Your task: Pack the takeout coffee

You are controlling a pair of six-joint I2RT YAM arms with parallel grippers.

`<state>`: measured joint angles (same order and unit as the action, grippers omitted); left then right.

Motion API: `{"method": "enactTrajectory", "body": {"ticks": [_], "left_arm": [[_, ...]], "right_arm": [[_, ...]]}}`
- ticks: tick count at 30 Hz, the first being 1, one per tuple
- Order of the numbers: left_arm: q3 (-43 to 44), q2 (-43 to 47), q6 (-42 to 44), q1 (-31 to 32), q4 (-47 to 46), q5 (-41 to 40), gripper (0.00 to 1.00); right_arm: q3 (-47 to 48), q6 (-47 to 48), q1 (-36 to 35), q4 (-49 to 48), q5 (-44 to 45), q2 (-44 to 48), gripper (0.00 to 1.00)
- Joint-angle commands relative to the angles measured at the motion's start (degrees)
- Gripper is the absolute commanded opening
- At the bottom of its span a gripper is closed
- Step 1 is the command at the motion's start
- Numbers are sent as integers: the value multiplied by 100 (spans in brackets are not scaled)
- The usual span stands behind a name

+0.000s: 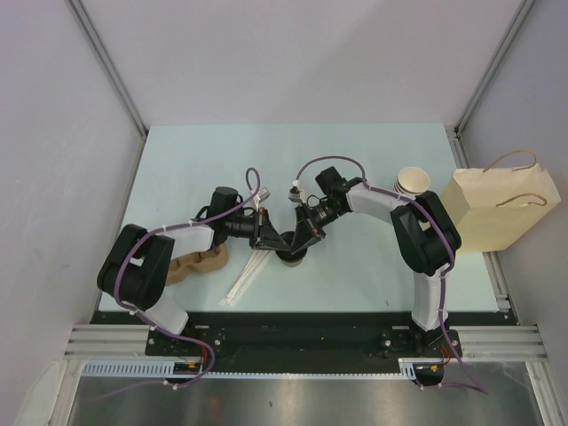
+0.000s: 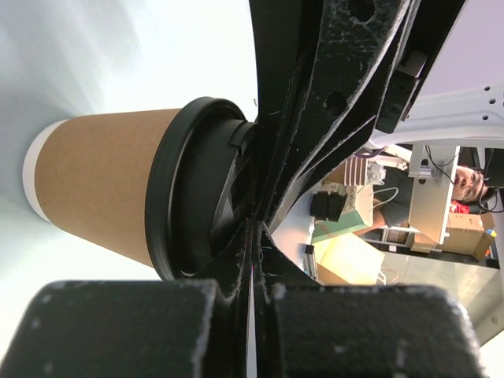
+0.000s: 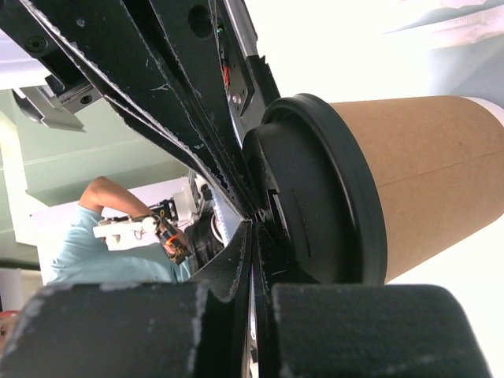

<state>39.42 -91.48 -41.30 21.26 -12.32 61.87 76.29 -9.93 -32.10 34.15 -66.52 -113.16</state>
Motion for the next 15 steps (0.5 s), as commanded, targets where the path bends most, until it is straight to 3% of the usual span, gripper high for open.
{"method": "enactTrajectory", "body": {"ticks": [1,15], "left_arm": [[92,-229,482,10,379,-517,0],[215,-678,737,-34,722,-843,0]], "right_arm": [[-44,492,-16,241,683,-302,0],[-237,633,151,57,1308,-557,0]]}}
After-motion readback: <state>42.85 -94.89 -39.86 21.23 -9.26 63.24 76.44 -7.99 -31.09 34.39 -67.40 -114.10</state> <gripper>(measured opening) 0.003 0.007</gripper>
